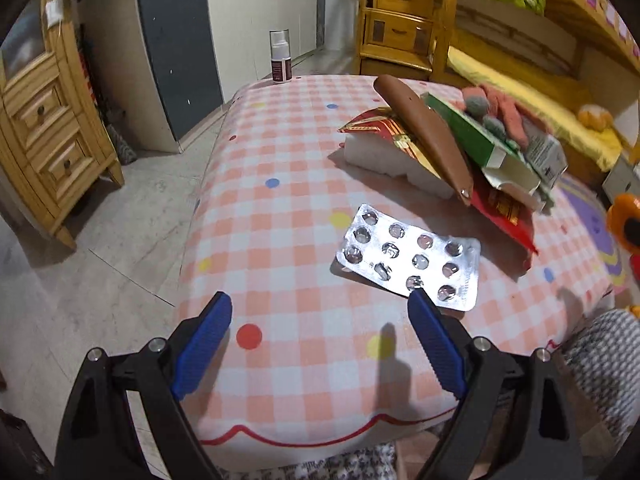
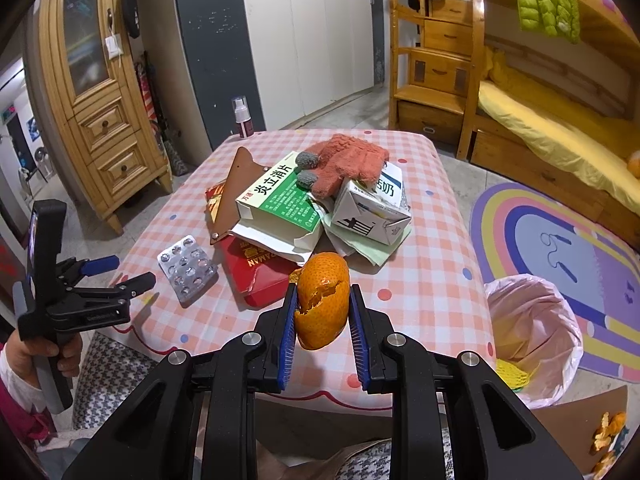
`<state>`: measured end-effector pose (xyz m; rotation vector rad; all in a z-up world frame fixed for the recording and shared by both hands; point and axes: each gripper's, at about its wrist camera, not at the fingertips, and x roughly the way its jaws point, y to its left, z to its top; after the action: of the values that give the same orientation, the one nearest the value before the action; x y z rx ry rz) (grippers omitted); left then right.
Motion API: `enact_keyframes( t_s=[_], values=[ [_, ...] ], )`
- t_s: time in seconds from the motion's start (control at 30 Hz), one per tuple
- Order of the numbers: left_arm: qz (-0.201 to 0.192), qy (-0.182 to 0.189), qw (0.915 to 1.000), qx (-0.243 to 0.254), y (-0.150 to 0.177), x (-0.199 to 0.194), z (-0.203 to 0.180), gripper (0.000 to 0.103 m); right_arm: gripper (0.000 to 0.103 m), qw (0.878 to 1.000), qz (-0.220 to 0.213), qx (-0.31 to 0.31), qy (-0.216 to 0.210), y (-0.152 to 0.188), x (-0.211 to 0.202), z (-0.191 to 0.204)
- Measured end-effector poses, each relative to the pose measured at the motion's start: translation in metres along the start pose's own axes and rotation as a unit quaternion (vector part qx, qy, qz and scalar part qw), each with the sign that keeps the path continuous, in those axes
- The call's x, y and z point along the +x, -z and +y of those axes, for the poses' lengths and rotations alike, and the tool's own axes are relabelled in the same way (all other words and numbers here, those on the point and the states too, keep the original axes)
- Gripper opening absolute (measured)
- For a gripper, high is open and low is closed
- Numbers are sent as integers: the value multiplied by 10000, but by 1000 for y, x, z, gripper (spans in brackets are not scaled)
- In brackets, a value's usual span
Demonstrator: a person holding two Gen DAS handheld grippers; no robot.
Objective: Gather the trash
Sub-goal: 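Grasp the silver pill blister pack with the left gripper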
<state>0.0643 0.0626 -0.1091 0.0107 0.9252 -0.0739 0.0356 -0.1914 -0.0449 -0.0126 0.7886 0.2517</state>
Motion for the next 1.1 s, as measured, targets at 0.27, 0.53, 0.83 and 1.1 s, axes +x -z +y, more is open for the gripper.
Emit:
enact_keyframes(
  t_s=[0.27,0.53,0.83,1.1],
  values=[
    [180,857,9960,-177,5,-1,-27,80,25,10000,36,11,3,0,1,-1],
    [226,172,9994,193,1,21,-60,91,25,9999,49,91,-19,2,3,-8],
    [257,-334,9987,291,5,15,-37,92,25,9999,71,143,-45,4,4,-11],
    [258,-609,9977,-160,3,9,2,92,25,9999,53,33,-98,3,2,-5]
  ],
)
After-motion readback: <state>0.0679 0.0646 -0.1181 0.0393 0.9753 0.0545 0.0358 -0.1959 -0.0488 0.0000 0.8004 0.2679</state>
